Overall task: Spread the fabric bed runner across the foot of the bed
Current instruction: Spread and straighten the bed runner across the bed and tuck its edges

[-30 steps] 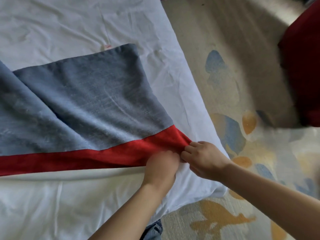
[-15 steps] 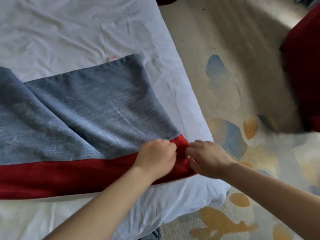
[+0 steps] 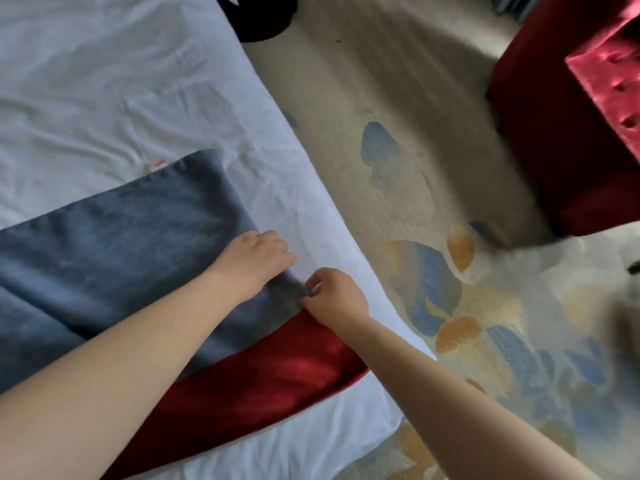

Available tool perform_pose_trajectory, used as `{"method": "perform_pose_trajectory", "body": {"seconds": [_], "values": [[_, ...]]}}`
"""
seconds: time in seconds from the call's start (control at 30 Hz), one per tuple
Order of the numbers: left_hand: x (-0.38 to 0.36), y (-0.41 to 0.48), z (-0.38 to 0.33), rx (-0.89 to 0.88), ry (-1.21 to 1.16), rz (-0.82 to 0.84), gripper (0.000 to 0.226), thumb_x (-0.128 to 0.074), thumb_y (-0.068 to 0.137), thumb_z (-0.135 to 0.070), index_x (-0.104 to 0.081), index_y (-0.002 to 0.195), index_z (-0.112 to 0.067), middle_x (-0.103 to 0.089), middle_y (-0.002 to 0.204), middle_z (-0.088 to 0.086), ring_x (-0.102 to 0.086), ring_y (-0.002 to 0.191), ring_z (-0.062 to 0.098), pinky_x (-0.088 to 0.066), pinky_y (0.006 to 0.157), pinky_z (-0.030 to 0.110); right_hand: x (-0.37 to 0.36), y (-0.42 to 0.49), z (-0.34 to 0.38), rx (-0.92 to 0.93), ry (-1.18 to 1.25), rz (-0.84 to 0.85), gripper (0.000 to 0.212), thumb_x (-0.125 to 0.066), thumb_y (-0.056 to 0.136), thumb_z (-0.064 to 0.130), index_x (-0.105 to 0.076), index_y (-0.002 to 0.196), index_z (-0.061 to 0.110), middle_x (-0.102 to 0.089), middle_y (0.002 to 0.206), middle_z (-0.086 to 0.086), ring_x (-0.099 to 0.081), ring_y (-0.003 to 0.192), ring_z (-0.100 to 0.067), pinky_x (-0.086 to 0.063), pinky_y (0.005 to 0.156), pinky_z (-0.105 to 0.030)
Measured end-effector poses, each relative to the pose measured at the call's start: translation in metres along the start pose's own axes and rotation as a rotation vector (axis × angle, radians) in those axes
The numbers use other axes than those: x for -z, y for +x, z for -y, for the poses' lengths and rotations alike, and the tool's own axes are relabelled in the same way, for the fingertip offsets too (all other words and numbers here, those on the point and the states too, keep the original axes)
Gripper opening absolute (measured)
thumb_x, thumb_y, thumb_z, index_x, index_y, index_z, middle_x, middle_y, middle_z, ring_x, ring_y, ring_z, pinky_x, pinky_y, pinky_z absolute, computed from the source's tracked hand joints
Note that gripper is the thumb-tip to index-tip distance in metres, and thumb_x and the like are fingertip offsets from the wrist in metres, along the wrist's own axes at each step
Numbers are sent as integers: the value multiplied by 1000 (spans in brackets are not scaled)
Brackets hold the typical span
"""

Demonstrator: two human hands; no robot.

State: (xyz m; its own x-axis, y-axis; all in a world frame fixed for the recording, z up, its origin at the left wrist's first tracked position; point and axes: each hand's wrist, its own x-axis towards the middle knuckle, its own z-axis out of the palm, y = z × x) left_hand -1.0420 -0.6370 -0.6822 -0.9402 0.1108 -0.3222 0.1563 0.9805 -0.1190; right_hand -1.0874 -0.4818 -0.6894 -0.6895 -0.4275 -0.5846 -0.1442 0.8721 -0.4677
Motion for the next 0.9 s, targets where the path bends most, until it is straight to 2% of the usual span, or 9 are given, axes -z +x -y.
{"method": "perform_pose_trajectory", "body": {"seconds": [0.17, 0.3, 0.4, 0.47, 0.53, 0.6, 0.67, 0.77, 0.9], "values": [[15, 21, 0, -42, 67, 65, 25, -50, 80, 5, -56, 91, -16, -55, 96, 1, -49, 98, 21, -37, 77, 29, 18, 4, 1, -18, -40, 10, 33, -58, 79, 6, -64, 109, 18, -63, 108, -1, -59, 99, -19, -52, 83, -33], [21, 43, -12, -62, 84, 38, 23, -49, 83, 1, -60, 97, -13, -55, 101, 4, -51, 98, 23, -38, 78, 31, 32, 8, -8, -85, -118, 34, 31, -54, 82, 5, -64, 111, 9, -64, 110, -8, -60, 101, -24, -51, 85, -34], [29, 61, -26, -82, 50, 6, 26, -47, 81, 4, -62, 98, -10, -56, 102, 6, -50, 101, 26, -37, 78, 32, 38, 1, -23, -85, -163, -99, 28, -51, 79, 3, -67, 102, 10, -66, 99, -7, -62, 89, -25, -56, 76, -37], [37, 66, -38, -146, 82, -124, 25, -53, 70, 5, -66, 81, -13, -60, 87, 3, -58, 88, 23, -40, 69, 28, 43, -3, -33, -116, -215, -171, 28, -51, 77, 1, -66, 98, 10, -65, 96, -7, -62, 86, -26, -56, 72, -38], [49, 64, -42, -185, 127, -259, 26, -51, 48, 3, -61, 52, -20, -57, 59, -4, -58, 59, 16, -38, 51, 20, 49, -2, -42, -161, -232, -224, 29, -50, 74, -1, -66, 95, 11, -65, 94, -7, -62, 84, -26, -56, 70, -37], [47, 61, -41, -191, 151, -348, 22, -50, 44, -1, -57, 45, -22, -53, 52, -7, -54, 50, 13, -36, 45, 19, 54, -1, -46, -206, -228, -242, 30, -50, 73, -1, -66, 95, 12, -65, 94, -6, -62, 84, -27, -55, 69, -35], [43, 58, -33, -205, 114, -363, 26, -51, 54, 1, -62, 58, -22, -58, 64, -6, -58, 62, 14, -39, 50, 23, 56, -1, -44, -229, -251, -220, 30, -51, 73, 0, -65, 96, 12, -64, 93, -6, -61, 83, -27, -52, 66, -33], [25, 52, -2, -95, 12, -261, 23, -51, 81, -6, -57, 100, -17, -55, 104, 2, -52, 98, 22, -39, 73, 31, 57, 1, -32, -222, -324, -188, 30, -54, 70, 5, -66, 96, 14, -63, 89, -4, -61, 81, -25, -49, 60, -30], [15, 29, 48, 66, -20, -262, 23, -52, 84, -8, -54, 105, -16, -54, 106, 5, -51, 96, 25, -37, 72, 33, 57, 19, -7, -151, -165, -313, 23, -54, 68, 16, -69, 86, 15, -68, 85, -5, -64, 83, -26, -51, 64, -31]]}}
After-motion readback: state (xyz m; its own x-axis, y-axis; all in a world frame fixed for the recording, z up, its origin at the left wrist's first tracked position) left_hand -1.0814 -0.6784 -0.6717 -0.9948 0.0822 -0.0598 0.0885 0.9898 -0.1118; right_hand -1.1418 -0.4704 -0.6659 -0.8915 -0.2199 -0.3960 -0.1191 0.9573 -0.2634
